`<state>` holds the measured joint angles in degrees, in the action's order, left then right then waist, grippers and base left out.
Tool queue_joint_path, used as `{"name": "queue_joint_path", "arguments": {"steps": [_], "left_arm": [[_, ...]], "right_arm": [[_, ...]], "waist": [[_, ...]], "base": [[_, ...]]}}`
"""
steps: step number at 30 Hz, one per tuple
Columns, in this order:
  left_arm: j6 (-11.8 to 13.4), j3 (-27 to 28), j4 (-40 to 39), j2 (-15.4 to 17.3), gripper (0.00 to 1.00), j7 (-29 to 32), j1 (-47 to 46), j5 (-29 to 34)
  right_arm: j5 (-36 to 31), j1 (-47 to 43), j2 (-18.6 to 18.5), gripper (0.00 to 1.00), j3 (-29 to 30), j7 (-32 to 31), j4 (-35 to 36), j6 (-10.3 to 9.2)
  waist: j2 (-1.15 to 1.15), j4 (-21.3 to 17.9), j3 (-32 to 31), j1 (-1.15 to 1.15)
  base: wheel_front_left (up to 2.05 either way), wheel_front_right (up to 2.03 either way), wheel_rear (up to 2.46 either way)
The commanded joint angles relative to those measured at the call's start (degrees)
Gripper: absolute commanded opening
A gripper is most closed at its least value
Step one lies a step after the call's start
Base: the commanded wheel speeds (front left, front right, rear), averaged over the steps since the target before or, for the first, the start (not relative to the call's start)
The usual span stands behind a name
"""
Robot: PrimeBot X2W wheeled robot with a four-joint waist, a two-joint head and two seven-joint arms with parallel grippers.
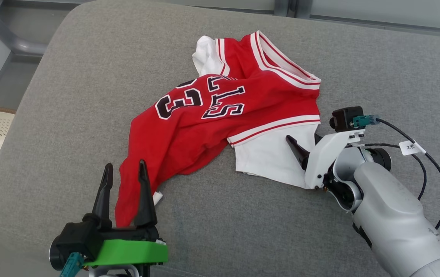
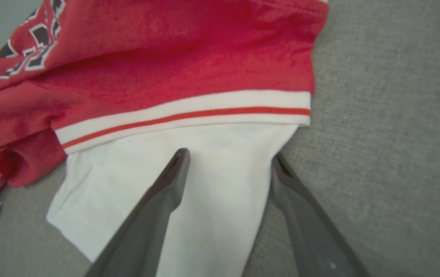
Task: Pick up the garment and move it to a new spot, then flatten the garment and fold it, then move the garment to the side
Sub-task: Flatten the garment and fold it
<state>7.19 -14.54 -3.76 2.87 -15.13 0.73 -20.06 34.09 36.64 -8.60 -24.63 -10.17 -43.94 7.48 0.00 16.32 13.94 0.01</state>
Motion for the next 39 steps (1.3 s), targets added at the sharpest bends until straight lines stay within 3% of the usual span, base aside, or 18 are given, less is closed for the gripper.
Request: {"name": "queue_joint_path", "arguments": {"steps": [1, 2, 3, 4, 15, 25, 33, 39], "left_arm": [[0.4, 0.1, -0.3, 0.1, 1.00, 0.0, -0.9, 0.1], [0.5, 0.1, -0.3, 0.1, 1.00, 0.0, -1.0, 0.0], [0.5, 0.0, -0.3, 0.1, 1.00, 0.0, -1.0, 0.0], [0.5, 0.0, -0.3, 0.1, 1.00, 0.0, -1.2, -0.1], [0.7, 2.2, -0.3, 0.1, 1.00, 0.0, 0.5, -0.3], [-0.1, 2.8, 0.9, 0.1, 1.00, 0.0, 0.3, 0.4], [-0.6, 3.9, 1.5, 0.1, 1.00, 0.0, 1.0, 1.1], [-1.4, 4.4, 2.5, 0.1, 1.00, 0.0, 1.7, 1.1]], "right_arm": [[1.9, -0.3, 0.4, 0.96, -0.3, -0.1, -0.8, 0.01], [3.2, -0.1, 0.2, 0.49, 0.0, 0.3, -0.9, 0.00], [4.4, 0.2, 0.2, 0.29, 0.5, 1.0, -1.0, 0.00], [6.1, 0.5, 0.2, 0.00, 1.3, 1.7, -1.2, 0.00], [18.3, 0.3, -4.5, 0.00, 9.0, 7.2, -1.2, 0.00], [21.3, -3.6, -7.3, 0.00, 8.8, 8.8, 1.1, 0.00], [25.1, -6.1, -6.0, 0.00, 10.3, 9.4, 4.5, -0.01], [22.6, -8.5, -6.8, 0.00, 9.8, 8.4, 3.9, -0.01]], "waist": [[0.00, 0.4, 0.5, -0.01], [0.00, 0.4, 0.6, -0.01], [0.00, 0.3, 0.6, -0.01], [0.00, 0.2, 0.6, -0.01], [0.00, -3.5, 0.0, -0.01], [0.00, -7.5, -0.5, -0.01], [0.00, -9.5, -1.6, -0.01], [0.00, -10.9, -3.6, -0.01]], "base": [[0.00, 0.00, 0.00], [0.00, 0.00, 0.00], [0.00, 0.00, 0.00], [0.00, 0.00, 0.00], [0.00, 0.00, 0.00], [0.00, 0.00, 0.00], [0.00, 0.00, 0.00], [0.00, 0.00, 0.00]]}}
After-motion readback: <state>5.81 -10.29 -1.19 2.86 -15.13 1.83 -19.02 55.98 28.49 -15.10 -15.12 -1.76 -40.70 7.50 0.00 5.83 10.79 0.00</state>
